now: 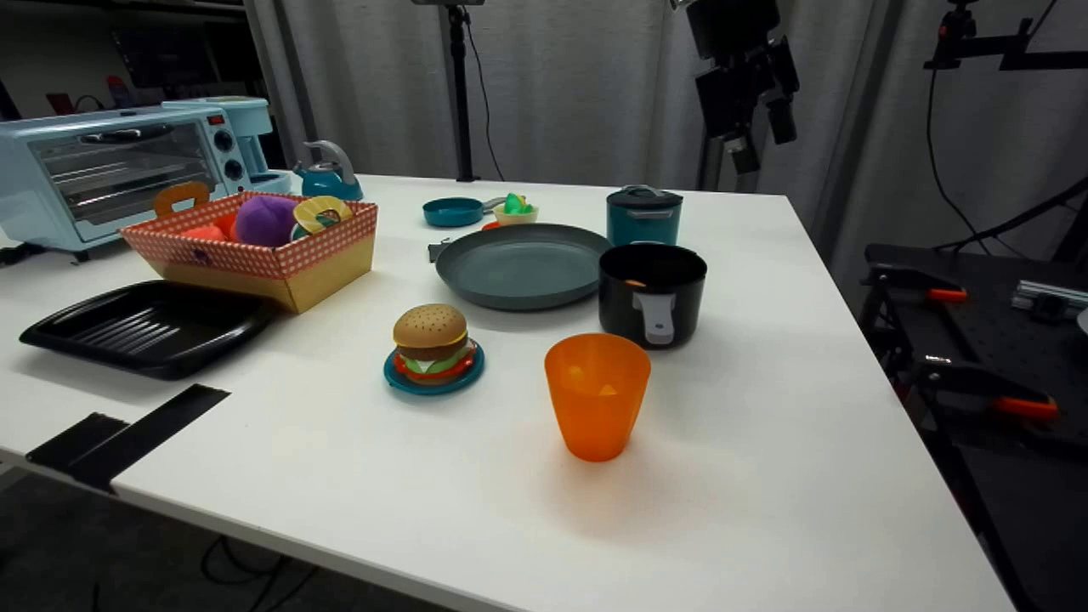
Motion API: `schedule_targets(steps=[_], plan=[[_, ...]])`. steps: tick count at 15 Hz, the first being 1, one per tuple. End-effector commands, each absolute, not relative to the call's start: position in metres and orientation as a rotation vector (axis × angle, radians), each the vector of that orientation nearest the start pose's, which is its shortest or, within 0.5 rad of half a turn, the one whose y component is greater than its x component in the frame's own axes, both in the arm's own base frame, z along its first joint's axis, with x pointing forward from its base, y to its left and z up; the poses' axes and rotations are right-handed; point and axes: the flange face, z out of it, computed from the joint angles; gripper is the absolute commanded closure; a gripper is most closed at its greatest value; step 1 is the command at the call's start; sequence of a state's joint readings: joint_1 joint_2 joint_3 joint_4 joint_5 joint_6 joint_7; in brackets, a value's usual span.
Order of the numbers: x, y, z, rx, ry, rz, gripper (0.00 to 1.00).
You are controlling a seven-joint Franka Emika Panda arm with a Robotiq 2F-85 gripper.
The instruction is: Pick the lid on the black pot and put it on the blue pot
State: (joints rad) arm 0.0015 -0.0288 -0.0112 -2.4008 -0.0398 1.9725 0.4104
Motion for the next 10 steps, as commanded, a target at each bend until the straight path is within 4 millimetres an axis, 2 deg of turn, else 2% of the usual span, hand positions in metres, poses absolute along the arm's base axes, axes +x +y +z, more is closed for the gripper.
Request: schedule_targets(steps=[1, 6, 7, 10], plan=[[0.429, 0.005, 0.316, -3.187, 0.44, 0.709, 0.0], [0.421, 0.015, 0.319, -3.223, 0.342, 0.771, 0.0], [0.427, 0.015, 0.309, -3.193, 0.397, 0.749, 0.0], [0.426, 0.017, 0.309, -3.201, 0.381, 0.757, 0.0]])
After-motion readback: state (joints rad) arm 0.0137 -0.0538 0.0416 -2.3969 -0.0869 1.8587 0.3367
